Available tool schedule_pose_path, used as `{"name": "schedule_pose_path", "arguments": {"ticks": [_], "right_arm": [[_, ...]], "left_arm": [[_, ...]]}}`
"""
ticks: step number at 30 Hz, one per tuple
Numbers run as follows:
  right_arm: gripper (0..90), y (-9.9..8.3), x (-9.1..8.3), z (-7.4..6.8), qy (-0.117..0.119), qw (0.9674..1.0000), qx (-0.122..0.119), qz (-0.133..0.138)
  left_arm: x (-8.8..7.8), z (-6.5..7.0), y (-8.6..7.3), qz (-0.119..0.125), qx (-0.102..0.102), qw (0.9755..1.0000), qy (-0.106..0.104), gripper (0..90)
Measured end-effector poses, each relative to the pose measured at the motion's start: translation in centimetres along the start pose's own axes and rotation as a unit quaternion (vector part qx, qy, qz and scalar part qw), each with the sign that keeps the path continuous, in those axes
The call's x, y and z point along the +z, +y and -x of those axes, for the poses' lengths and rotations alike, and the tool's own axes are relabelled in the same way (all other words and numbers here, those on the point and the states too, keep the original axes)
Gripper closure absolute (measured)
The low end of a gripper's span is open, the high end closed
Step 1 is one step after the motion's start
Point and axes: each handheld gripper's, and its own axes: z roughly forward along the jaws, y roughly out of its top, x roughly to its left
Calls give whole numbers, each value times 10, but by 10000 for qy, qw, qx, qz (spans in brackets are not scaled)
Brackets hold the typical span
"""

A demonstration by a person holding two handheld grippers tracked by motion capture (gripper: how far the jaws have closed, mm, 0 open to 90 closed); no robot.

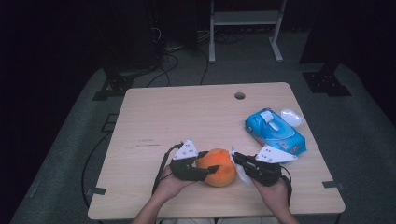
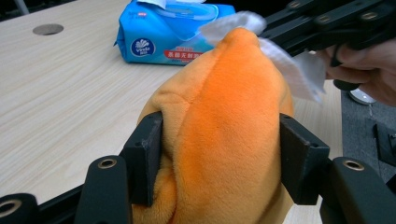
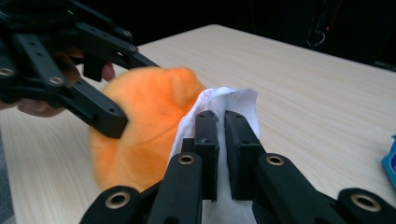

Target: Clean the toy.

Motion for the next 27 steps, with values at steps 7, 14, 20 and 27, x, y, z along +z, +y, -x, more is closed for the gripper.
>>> {"name": "schedule_pose_path", "arguments": {"ticks": [7, 14, 20, 27], "right_arm": [[832, 9, -2, -19, -27, 9984, -553, 127], [833, 6, -3, -10, -113, 9992, -353, 115], [833, 11, 3, -29, 20, 9970, -763, 88], [832, -3, 9, -5, -160, 9994, -298, -111]], "left_arm": [[0, 5, 3, -71, 24, 10000, 5, 416], [1, 7, 5, -112, 32, 9999, 59, 420], [2, 3, 1, -77, -162, 9998, 72, 411], [3, -4, -3, -14, -344, 9994, 60, 365]]}}
